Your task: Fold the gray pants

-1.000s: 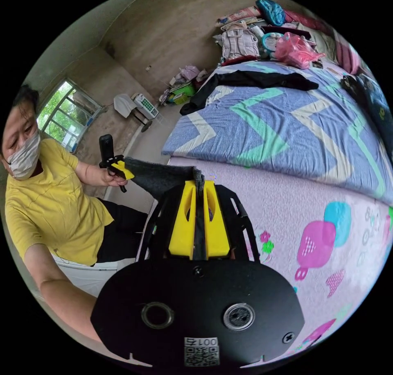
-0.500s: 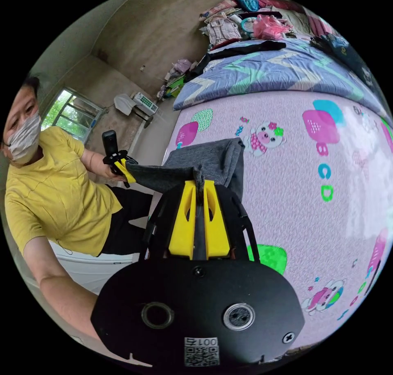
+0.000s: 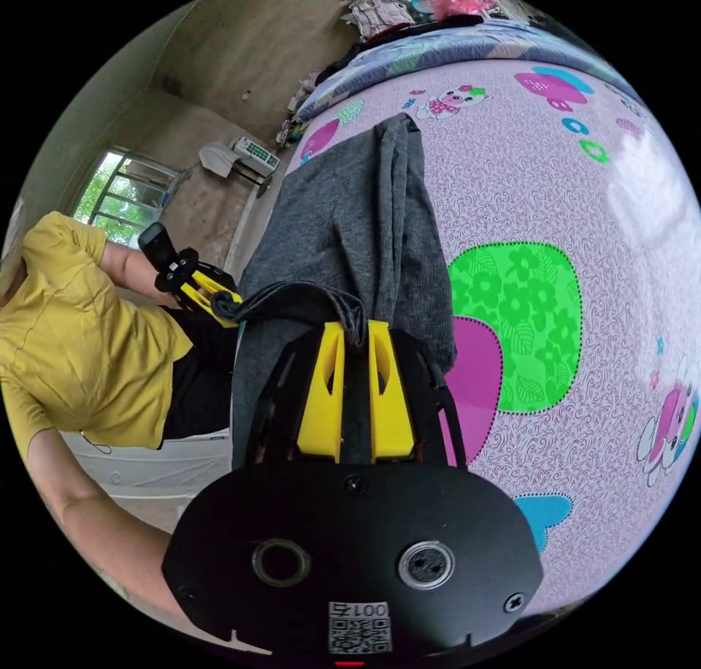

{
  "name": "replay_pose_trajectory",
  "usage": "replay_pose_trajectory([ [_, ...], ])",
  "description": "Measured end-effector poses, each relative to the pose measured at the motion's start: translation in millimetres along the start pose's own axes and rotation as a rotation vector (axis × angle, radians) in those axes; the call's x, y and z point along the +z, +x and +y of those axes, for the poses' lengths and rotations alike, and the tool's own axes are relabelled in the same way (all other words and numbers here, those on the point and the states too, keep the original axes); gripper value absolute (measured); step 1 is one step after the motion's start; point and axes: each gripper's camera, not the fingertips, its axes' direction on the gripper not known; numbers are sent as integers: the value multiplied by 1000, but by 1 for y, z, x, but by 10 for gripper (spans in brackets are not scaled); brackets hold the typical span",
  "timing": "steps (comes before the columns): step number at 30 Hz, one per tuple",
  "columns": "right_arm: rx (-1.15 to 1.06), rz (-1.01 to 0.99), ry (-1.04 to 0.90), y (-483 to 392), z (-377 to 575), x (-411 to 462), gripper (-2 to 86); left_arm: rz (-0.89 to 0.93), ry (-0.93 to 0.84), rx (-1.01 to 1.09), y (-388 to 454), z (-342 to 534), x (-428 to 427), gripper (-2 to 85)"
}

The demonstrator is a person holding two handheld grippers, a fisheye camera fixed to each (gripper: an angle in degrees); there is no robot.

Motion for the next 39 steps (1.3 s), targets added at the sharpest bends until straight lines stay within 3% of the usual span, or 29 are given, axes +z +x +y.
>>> replay_pose_trajectory([
  [6,-13,20,-98,-8,4,-24,42,78,-32,64,3,0,18,46],
  [15,-36,47,99,-30,-15,-71,12,27,91,57,-3,-13,6,5],
  [20,-51,43,-23,-31,-33,-27,6,-59,72,-112,-44,-42,31,-6],
  [25,-24,79,-176,-20,-20,1,3,-37,-75,-185,-65,-45,61,-11],
  [26,10,49,-135,-14,-17,-2,4,-37,-103,-192,-67,-44,65,-12],
  [32,65,-17,-69,-1,-13,-19,7,42,-41,-252,-94,-45,52,-12],
  [35,22,-21,8,-6,-18,-48,9,29,67,-284,-105,-40,16,-11],
  [39,-41,-15,57,-6,-43,-82,26,-17,248,-492,-156,-15,-50,14],
])
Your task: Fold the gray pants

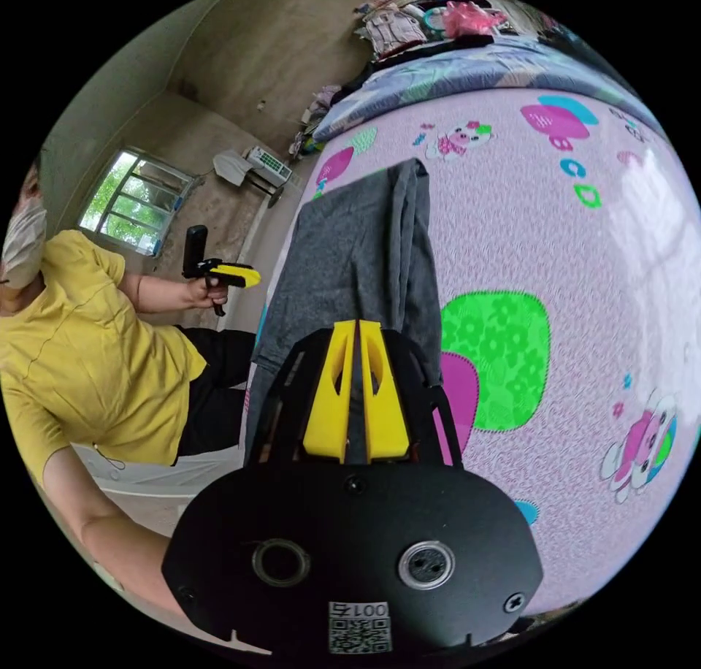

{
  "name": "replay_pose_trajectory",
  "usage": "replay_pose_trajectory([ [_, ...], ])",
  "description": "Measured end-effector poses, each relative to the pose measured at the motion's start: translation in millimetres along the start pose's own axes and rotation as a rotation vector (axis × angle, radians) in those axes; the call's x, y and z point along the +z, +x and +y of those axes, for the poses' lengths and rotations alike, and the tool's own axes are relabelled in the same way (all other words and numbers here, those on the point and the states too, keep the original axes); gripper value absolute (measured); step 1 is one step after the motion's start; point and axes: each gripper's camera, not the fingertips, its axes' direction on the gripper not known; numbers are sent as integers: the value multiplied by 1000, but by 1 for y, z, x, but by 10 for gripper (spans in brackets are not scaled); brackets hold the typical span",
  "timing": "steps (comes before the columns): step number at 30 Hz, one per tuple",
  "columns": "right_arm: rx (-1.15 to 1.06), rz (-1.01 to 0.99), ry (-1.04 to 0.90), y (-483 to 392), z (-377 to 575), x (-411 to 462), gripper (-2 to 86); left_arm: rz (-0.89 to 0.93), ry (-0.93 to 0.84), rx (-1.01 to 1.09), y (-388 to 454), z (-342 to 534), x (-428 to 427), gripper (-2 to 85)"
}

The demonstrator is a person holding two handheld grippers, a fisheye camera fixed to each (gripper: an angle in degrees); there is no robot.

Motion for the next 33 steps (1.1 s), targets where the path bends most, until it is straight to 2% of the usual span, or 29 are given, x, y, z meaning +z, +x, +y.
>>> replay_pose_trajectory([
  [3,-6,-30,35,15,-34,-15,59,-33,85,-151,-47,-16,-35,68],
  [6,21,-80,70,38,-71,-17,95,-25,142,-221,-80,-33,-54,80],
  [15,87,-225,-20,117,-159,-1,118,54,255,-211,-144,-92,-79,107],
  [18,109,-271,-3,141,-178,-3,128,107,250,-183,-163,-105,-83,107],
  [25,122,-374,-95,176,-212,10,147,228,208,-127,-192,-126,-84,106],
  [33,99,-475,-158,193,-230,21,131,279,147,-77,-207,-126,-82,103],
])
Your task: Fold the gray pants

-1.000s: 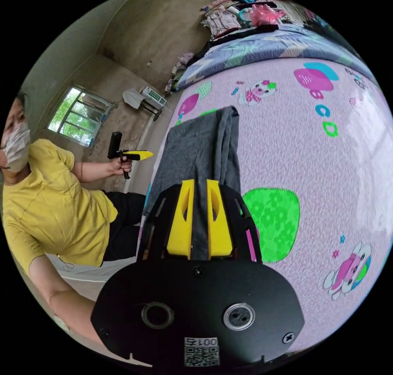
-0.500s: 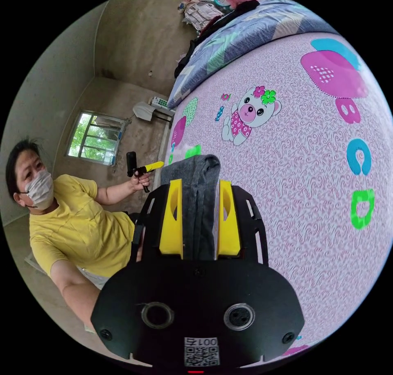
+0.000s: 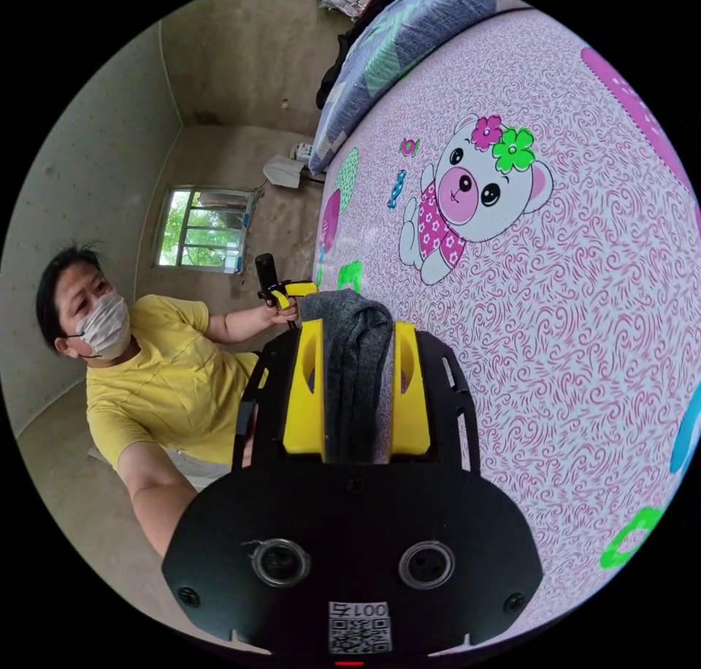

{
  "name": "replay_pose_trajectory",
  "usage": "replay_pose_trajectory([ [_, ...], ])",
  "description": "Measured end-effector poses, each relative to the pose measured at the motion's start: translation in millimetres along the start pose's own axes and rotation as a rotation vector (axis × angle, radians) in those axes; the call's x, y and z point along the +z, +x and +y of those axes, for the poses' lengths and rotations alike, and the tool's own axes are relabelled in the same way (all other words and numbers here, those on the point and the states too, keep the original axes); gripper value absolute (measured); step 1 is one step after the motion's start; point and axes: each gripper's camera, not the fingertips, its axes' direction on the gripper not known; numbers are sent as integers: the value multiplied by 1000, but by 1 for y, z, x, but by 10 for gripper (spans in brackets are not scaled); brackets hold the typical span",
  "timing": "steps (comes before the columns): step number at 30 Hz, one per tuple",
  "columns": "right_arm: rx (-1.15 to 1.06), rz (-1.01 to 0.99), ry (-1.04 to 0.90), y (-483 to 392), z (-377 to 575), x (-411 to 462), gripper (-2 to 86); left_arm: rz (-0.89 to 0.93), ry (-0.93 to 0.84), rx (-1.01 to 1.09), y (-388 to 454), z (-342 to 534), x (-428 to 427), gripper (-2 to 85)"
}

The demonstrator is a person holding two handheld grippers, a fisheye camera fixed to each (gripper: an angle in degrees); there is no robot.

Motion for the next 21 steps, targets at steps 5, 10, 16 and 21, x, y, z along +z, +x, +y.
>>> replay_pose_trajectory([
  [5,-7,-88,-66,5,-6,11,119,20,-20,-6,-6,7,-6,103],
  [10,-51,-153,-195,1,-13,45,76,73,-43,-34,-12,23,2,95],
  [16,-117,-66,-172,-15,-3,51,23,49,-48,-49,-12,48,11,12],
  [21,-151,33,-104,-40,14,38,11,-7,-30,0,-7,62,10,-7],
])
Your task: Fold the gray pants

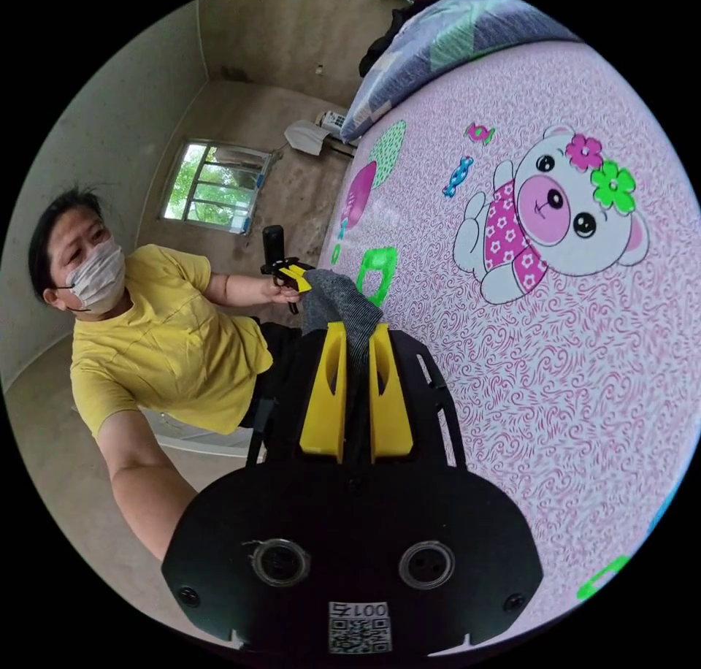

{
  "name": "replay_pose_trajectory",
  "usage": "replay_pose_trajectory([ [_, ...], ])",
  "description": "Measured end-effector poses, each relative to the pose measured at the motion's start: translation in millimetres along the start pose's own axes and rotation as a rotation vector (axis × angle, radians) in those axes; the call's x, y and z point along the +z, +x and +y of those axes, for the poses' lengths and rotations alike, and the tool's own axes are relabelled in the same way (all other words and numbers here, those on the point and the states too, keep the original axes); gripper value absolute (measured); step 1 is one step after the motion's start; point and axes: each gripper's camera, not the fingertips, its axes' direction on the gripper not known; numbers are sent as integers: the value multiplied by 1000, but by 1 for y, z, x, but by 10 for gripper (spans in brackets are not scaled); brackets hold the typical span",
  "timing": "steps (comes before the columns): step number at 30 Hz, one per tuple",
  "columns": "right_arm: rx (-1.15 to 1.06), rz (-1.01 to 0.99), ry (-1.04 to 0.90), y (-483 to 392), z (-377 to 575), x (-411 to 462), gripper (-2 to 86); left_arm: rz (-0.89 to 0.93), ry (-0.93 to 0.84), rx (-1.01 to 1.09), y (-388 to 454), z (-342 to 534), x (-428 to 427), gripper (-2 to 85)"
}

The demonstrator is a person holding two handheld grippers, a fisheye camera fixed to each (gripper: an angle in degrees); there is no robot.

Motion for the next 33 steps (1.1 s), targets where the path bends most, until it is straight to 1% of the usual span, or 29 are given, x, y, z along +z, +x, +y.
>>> replay_pose_trajectory([
  [3,-31,109,26,-26,-2,-6,10,-60,9,88,12,-7,-2,-9],
  [5,-77,217,88,-55,-7,-21,9,-94,33,150,20,-17,-6,-9],
  [8,-164,323,181,-103,-8,-43,7,-162,98,287,45,-32,-15,-9],
  [12,-253,390,218,-165,9,-58,6,-227,177,494,99,-29,-18,-9],
  [15,-287,399,212,-210,45,-57,6,-184,193,597,136,-1,-9,-9],
  [17,-298,389,201,-239,85,-45,7,-149,184,636,154,25,2,-10],
  [21,-279,394,138,-264,158,-6,8,-131,103,700,193,102,42,-10],
  [23,-255,400,87,-268,209,30,10,-162,42,736,210,141,67,-10],
  [25,-238,392,82,-267,247,55,12,-246,-57,781,231,195,105,-10],
  [26,-226,383,90,-265,271,70,13,-266,-76,789,235,208,115,-10],
  [28,-197,368,101,-259,304,92,15,-296,-167,745,241,255,155,-11],
  [30,-162,349,89,-249,332,116,18,-314,-217,697,238,285,184,-11],
  [31,-137,350,73,-241,347,132,20,-347,-272,691,235,304,205,-11],
  [33,-104,355,62,-231,363,154,24,-388,-325,673,231,324,230,-11],
])
